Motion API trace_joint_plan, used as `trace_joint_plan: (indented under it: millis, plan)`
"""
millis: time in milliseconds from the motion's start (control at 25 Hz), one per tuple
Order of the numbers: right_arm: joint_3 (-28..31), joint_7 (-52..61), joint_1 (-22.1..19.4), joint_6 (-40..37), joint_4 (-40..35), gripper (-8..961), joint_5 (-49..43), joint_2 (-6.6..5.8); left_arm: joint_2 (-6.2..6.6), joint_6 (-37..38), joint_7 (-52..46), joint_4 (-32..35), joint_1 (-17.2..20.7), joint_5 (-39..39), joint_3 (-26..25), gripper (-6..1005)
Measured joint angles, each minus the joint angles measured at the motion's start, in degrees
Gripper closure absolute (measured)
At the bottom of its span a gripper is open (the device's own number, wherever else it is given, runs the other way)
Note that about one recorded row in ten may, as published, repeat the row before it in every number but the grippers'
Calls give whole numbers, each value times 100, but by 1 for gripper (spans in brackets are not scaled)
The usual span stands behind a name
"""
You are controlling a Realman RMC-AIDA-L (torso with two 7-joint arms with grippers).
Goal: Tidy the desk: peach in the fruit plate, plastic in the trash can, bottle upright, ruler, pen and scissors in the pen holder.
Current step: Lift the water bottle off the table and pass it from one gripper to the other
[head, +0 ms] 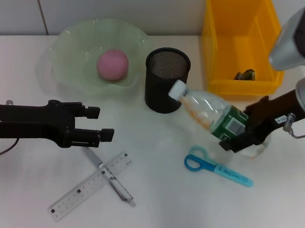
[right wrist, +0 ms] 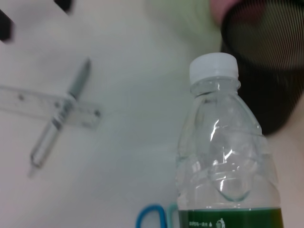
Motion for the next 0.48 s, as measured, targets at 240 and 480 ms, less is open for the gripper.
trace_joint_plan:
  millis: [240, 480]
  plan:
    - [320, -809, -395, 18, -9, 181, 996, 4, 12, 5, -28, 0, -2, -7, -94, 276]
    - [552, -1735, -660, 188, 342, 181, 1859, 4, 10, 24, -44, 0, -13, -7, -361, 277]
